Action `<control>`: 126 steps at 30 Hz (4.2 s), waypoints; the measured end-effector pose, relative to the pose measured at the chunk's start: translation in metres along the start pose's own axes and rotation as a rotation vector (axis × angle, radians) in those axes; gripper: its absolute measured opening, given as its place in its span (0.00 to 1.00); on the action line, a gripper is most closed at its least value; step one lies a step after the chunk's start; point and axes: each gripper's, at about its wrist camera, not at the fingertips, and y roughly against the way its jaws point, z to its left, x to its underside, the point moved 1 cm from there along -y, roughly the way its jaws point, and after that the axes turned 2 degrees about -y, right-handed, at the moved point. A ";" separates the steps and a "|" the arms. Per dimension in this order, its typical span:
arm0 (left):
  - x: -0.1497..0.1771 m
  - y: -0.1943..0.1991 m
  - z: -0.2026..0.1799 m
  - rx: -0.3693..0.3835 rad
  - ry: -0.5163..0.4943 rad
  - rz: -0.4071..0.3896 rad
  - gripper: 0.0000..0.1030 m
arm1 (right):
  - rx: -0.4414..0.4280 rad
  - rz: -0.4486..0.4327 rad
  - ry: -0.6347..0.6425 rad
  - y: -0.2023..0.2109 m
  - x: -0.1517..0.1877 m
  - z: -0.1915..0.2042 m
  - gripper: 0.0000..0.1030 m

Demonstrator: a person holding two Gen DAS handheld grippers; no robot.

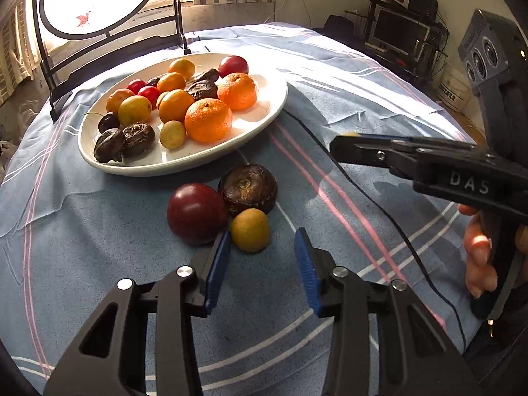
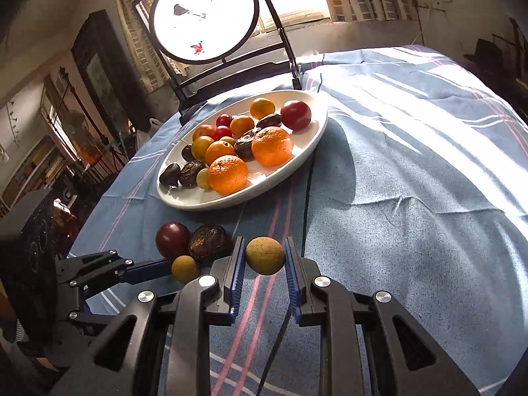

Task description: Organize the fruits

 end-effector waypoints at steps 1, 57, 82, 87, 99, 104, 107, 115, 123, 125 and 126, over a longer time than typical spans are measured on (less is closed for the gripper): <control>-0.003 -0.003 0.003 -0.001 0.017 0.004 0.29 | -0.011 -0.007 -0.018 0.001 0.000 -0.003 0.23; -0.009 -0.005 0.079 -0.055 0.046 0.005 0.78 | -0.014 -0.011 0.043 -0.016 -0.020 0.037 0.57; 0.028 0.073 0.083 0.003 0.104 -0.129 0.36 | 0.099 0.110 0.329 -0.030 -0.012 0.090 0.39; -0.007 0.072 0.080 0.018 0.088 -0.167 0.36 | 0.066 0.014 0.238 0.004 -0.050 0.070 0.39; -0.105 0.002 0.113 0.002 0.184 -0.156 0.40 | 0.074 -0.003 0.129 -0.060 -0.135 0.050 0.42; -0.103 -0.008 0.135 -0.036 0.282 -0.166 0.80 | 0.077 -0.039 0.091 -0.060 -0.131 0.042 0.59; -0.087 0.010 0.127 -0.052 0.268 -0.180 0.86 | 0.065 -0.045 0.101 -0.040 -0.111 0.043 0.68; -0.010 0.083 0.076 -0.118 0.164 -0.228 0.95 | 0.062 -0.135 0.116 0.052 -0.017 0.047 0.96; 0.055 0.146 0.060 -0.125 0.321 -0.263 0.95 | 0.136 -0.191 0.185 0.110 0.038 0.062 0.96; 0.065 0.158 0.055 -0.162 0.321 -0.274 0.95 | 0.142 -0.195 0.198 0.120 0.045 0.066 0.96; 0.069 0.164 0.053 -0.188 0.321 -0.281 0.95 | 0.148 -0.203 0.204 0.125 0.048 0.067 0.96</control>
